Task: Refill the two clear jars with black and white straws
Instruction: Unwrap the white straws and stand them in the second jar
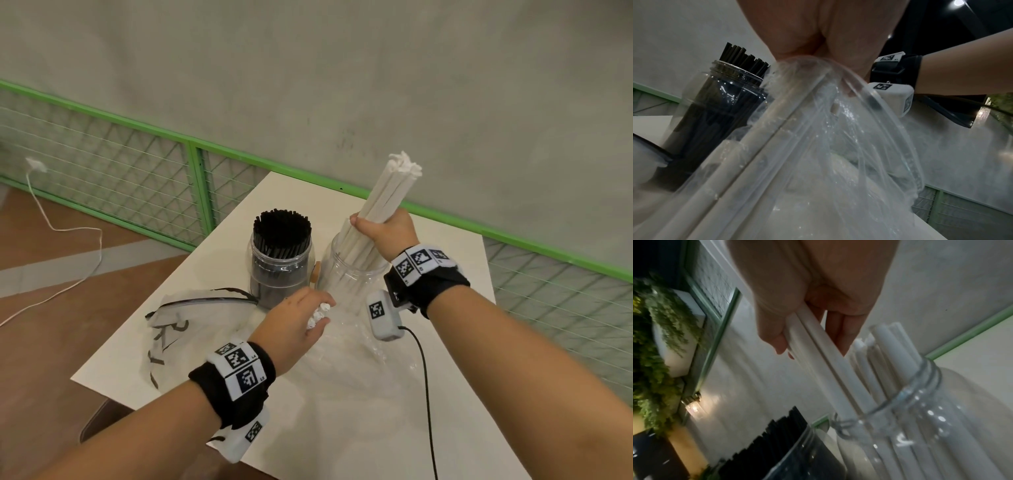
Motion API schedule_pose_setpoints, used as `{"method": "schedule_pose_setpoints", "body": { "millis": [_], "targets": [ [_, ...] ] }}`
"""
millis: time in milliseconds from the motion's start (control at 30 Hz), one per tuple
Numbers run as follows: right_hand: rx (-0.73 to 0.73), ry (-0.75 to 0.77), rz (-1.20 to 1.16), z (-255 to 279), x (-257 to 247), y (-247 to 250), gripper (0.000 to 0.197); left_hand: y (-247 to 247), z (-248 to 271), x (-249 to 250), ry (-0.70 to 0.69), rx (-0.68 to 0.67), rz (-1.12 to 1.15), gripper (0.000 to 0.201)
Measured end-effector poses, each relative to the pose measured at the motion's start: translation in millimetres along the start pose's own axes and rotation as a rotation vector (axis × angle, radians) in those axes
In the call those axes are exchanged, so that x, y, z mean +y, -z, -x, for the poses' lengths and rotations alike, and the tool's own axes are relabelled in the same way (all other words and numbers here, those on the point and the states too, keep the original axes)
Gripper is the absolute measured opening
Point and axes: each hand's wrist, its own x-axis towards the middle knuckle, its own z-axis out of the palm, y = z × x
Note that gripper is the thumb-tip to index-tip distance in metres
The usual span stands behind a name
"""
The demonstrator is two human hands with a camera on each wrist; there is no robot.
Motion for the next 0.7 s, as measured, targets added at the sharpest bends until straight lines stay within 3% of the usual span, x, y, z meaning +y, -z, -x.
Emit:
{"method": "schedule_pose_setpoints", "body": {
  "millis": [233,433,533,700],
  "targets": [
    [0.011,-0.062,-0.053,0,14,-15,0.043,0,-4,-3,-0.002,-0.012,0.007,0.025],
    [0.050,0.115,-0.244,-10,-5,-13,0.046,0,-3,-2,0.002,-0.024,0.009,0.025],
    [0.000,0.192,-0.106,-10,-3,-16,0.035,1,-3,-2,0.003,-0.029,0.004,0.025],
    [-0.145,0.304,0.343,5,18,-29,0.020,2,-5,-1,-0.005,-0.033,-0.001,0.026]
  ]
}}
